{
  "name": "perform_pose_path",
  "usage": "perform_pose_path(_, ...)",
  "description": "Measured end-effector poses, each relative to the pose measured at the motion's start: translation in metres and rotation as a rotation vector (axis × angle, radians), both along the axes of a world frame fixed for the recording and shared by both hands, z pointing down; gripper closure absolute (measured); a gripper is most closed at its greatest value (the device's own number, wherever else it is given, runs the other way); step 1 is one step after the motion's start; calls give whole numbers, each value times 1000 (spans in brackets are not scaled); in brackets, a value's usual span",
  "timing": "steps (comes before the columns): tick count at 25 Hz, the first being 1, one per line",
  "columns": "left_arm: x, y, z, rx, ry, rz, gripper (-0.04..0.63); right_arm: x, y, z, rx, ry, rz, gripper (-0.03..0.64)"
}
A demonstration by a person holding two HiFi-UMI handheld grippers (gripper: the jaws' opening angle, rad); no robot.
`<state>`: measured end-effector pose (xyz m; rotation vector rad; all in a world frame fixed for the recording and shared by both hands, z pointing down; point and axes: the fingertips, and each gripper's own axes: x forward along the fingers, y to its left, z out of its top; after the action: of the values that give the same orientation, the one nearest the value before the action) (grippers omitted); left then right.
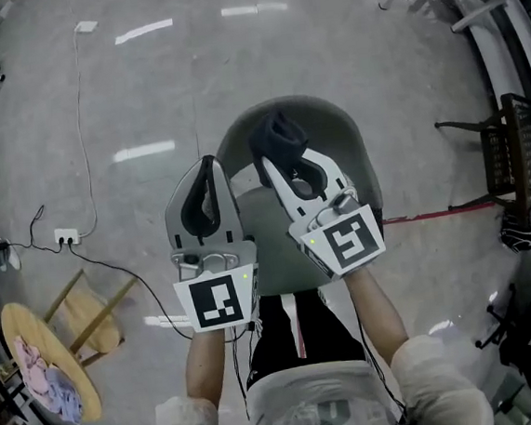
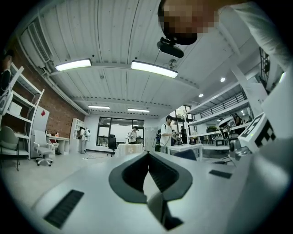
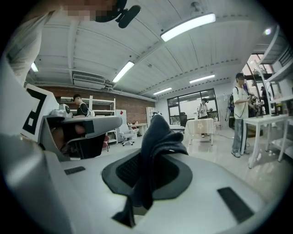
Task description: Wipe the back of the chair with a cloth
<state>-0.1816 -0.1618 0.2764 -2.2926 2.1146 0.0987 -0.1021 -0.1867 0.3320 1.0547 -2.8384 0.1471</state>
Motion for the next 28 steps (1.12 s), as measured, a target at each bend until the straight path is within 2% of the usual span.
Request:
perform_pose_path(6,-6,-1,66,-60,19,-10,580,-27,-9,57,-35,-2,-35,559)
perform_pose_path(12,-25,0,113,-122,45,-63,580,-54,-24,93,-70,4,-49,559)
perform_pose_path(21,-34,-4,126,-144,72,-94,580,-66,-43,103,-28,134,-33,559)
perform_pose_path(28,-20,-12,131,-156,82,-64,580,-39,-60,107,-40,125,75,558)
